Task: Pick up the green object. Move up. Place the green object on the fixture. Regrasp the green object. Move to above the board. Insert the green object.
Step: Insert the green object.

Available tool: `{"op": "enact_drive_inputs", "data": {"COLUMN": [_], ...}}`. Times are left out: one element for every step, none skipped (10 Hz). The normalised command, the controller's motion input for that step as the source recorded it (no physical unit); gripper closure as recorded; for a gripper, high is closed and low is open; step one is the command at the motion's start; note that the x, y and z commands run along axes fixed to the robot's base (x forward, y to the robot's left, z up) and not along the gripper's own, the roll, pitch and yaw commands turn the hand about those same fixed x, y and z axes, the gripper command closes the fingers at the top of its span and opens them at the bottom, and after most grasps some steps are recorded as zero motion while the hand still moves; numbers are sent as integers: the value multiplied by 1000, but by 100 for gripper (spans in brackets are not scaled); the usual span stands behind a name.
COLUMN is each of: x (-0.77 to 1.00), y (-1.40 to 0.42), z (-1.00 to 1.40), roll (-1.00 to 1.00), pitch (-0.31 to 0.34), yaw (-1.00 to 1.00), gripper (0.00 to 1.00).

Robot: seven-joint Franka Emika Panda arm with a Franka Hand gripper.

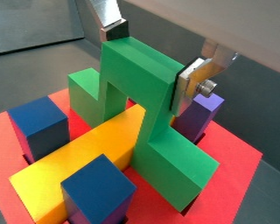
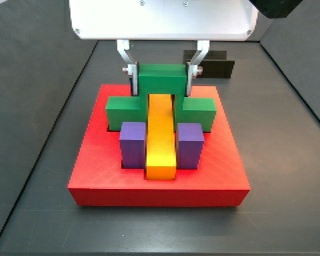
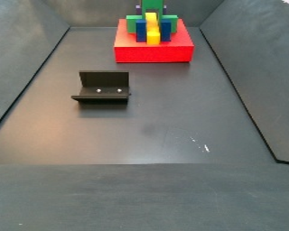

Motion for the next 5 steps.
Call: {"op": "enact_drive_inputs", "data": {"x": [-69,-40,-80,-91,-91], "y": [0,0,3,0,-31], "z": [0,-3,-17,0,-23], "roll": [-66,-57,-53,-30,0], "pitch": [0,0,0,0,-3], "yaw": [0,0,-14,0,0], "gripper": [100,100,100,100,100]}}
